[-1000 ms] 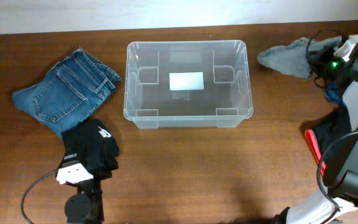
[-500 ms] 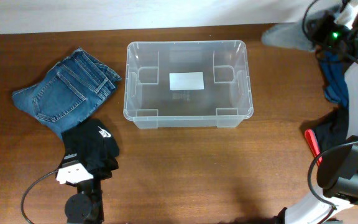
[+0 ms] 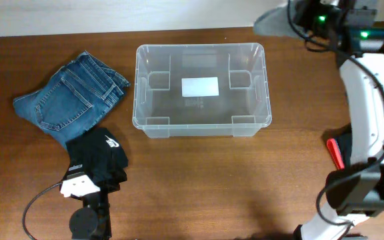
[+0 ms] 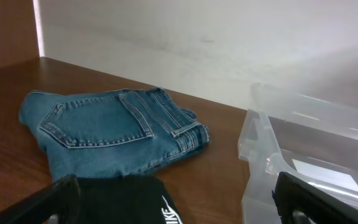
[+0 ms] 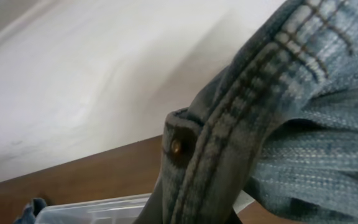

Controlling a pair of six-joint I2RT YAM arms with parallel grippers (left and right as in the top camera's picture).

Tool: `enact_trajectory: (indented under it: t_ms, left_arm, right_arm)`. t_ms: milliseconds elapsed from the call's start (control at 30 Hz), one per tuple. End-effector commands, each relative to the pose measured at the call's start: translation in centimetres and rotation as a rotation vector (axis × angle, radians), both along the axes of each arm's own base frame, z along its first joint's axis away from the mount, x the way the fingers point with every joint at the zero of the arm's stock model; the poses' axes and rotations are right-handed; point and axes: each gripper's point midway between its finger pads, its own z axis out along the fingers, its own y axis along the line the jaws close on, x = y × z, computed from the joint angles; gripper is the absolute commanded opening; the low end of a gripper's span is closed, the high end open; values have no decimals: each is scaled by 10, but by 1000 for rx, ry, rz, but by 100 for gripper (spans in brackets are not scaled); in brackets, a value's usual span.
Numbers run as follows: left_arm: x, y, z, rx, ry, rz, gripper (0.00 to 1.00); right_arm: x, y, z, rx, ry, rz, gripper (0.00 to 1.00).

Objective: Pack container
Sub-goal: 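Lift the light-blue jeans with the right gripper toward the container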

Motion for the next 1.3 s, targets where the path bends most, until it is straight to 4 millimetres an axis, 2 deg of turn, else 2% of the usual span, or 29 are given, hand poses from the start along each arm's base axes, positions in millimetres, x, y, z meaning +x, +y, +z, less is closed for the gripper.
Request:
enact_trajectory:
  t_ms: [0, 200, 467, 667, 1000, 1267]
  left_arm:
    - [0, 1, -1, 12, -2, 4, 99]
    - [0, 1, -1, 12, -1, 4, 99]
    - [0, 1, -1, 12, -1, 4, 99]
    - [0, 1, -1, 12, -1, 4, 99]
    - [0, 1, -1, 12, -1, 4, 100]
    - [0, 1, -1, 12, -1, 4, 99]
  right_arm:
    - [-25, 9, 82, -11, -164, -108, 4]
    - [-29, 48, 75, -23, -142, -102, 4]
    - [-34, 75, 76, -76, -158, -194, 4]
    - [-27, 103, 55, 5, -112, -201, 4]
    - [-19, 124, 30, 4, -67, -183, 4]
    - [-22, 141, 26, 0, -58, -152, 4]
